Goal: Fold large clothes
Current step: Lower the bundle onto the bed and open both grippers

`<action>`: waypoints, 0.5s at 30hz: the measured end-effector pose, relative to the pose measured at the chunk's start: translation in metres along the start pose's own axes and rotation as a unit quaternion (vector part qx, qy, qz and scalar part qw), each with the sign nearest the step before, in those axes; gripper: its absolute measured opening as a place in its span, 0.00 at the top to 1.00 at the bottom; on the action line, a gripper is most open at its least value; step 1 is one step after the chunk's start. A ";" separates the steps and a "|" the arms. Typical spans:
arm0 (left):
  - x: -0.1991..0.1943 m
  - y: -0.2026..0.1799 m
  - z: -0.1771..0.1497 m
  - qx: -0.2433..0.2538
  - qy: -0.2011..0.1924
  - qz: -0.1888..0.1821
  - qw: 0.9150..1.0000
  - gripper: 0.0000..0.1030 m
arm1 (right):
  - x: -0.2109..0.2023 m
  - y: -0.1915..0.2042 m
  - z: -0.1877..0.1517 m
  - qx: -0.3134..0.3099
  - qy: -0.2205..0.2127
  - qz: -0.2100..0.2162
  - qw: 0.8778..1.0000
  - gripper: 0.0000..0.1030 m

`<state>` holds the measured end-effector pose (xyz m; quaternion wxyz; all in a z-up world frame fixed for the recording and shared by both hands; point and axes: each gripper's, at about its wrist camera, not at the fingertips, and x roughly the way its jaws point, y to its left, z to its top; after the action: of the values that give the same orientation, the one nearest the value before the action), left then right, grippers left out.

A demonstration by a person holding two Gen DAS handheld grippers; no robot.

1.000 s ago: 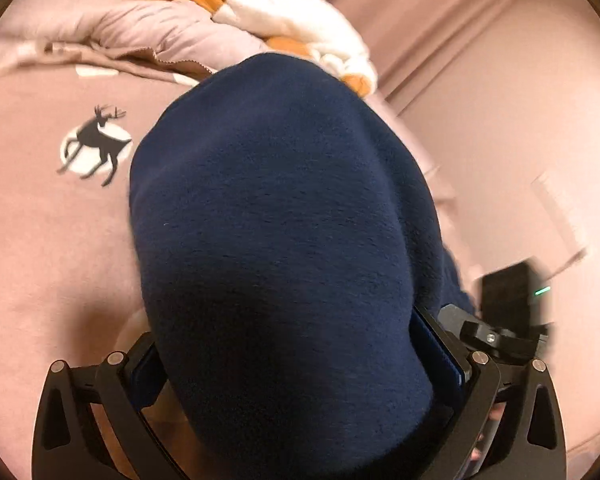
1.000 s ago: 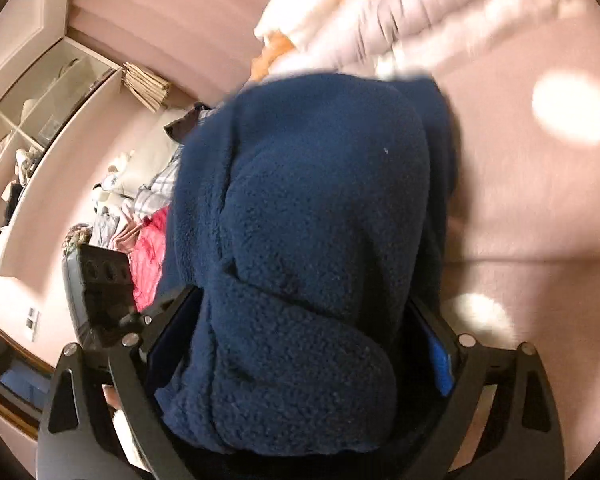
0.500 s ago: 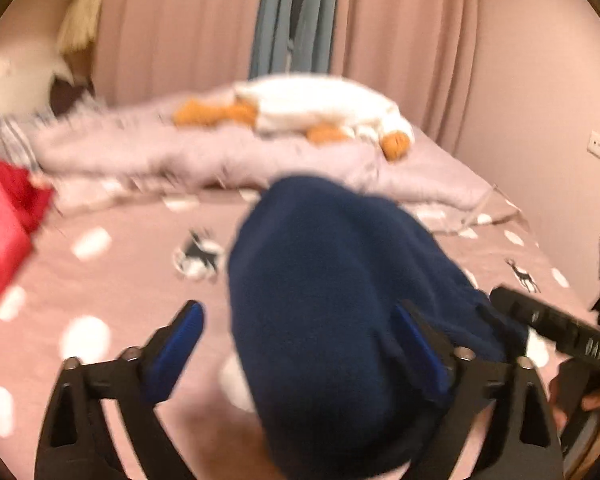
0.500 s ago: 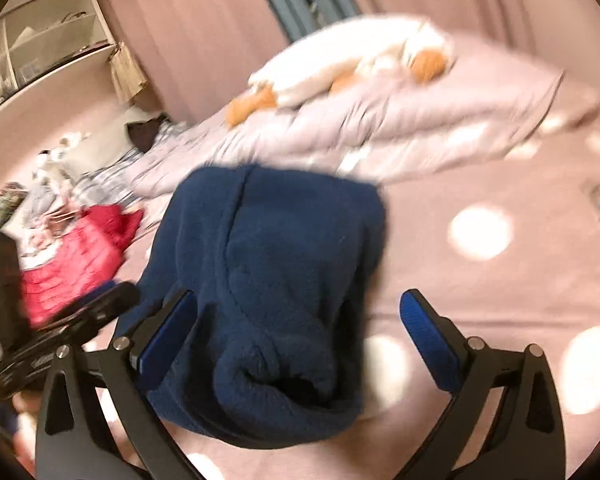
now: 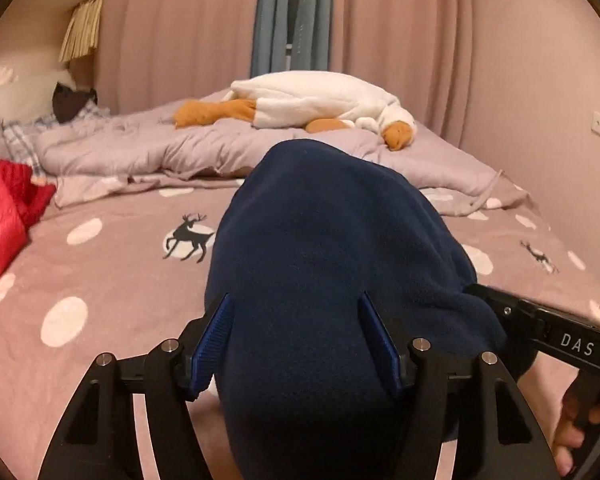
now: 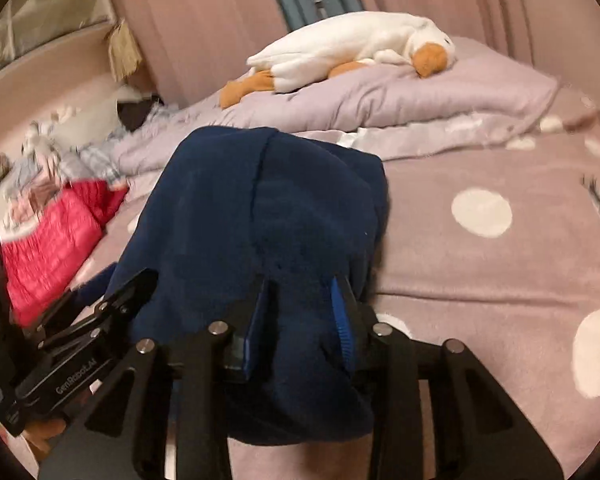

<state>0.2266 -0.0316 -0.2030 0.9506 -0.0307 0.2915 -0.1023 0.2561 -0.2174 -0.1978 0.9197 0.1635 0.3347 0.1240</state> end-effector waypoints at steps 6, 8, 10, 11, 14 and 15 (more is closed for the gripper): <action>-0.011 0.010 0.014 -0.058 0.038 -0.007 0.998 0.38 | -0.011 -0.004 0.009 0.053 0.017 0.025 0.998 0.60; -0.026 0.012 0.023 -0.088 0.031 -0.014 0.996 0.39 | -0.023 0.002 0.013 0.057 0.019 0.014 0.998 0.59; -0.047 0.008 0.032 -0.095 0.016 -0.023 0.995 0.39 | -0.040 0.010 0.016 0.052 0.016 0.004 0.999 0.59; -0.059 0.004 0.037 -0.087 0.017 -0.018 0.996 0.39 | -0.050 0.015 0.018 0.045 0.011 0.000 0.999 0.59; -0.102 -0.012 0.048 -0.043 -0.005 0.013 0.999 0.39 | -0.083 0.029 0.024 0.018 -0.020 -0.012 1.000 0.59; -0.119 -0.016 0.050 -0.036 -0.024 0.019 0.999 0.39 | -0.097 0.035 0.027 0.009 -0.033 -0.017 0.999 0.59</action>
<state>0.1556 -0.0222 -0.0942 0.9573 -0.0617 0.2729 -0.0731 0.1974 -0.2239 -0.1093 0.9306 0.1705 0.3081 0.0998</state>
